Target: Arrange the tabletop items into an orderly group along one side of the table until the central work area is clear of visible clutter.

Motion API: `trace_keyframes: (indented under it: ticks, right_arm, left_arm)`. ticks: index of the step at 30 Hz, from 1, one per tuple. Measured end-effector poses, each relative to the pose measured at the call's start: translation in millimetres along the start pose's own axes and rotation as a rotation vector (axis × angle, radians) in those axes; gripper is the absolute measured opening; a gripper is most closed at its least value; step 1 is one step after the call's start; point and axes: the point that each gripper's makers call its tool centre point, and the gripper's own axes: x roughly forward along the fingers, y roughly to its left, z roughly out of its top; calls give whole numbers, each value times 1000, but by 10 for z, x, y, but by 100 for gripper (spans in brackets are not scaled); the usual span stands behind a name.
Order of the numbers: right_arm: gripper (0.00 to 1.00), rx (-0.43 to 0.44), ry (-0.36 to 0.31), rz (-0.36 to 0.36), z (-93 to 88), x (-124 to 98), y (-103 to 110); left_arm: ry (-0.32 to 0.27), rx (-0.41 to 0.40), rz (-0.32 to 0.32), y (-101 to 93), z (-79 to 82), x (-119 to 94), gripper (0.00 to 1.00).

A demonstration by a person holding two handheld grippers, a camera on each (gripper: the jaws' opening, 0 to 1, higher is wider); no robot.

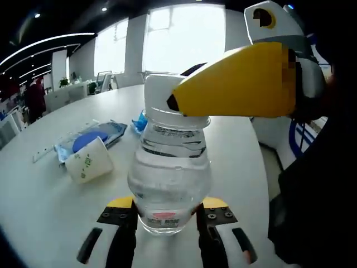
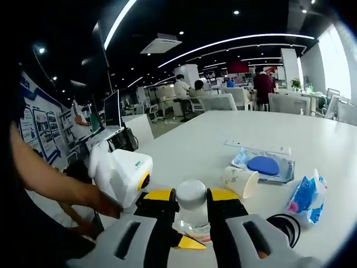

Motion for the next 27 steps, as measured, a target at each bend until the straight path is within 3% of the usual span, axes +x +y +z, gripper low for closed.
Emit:
trace_keyframes:
  ticks: [9,22,27]
  right_arm:
    - [25,23,-10,-11,13,14,-37]
    - [52,56,-34,-57,51,-100,-212]
    - [60,75,-29,-74,7,-182,-304]
  left_arm:
    - [2,-6,2,42,-22,-85,42]
    - [-44,-2,3,139,191,-368,57]
    - [-36,1,4,141,234,-454,63]
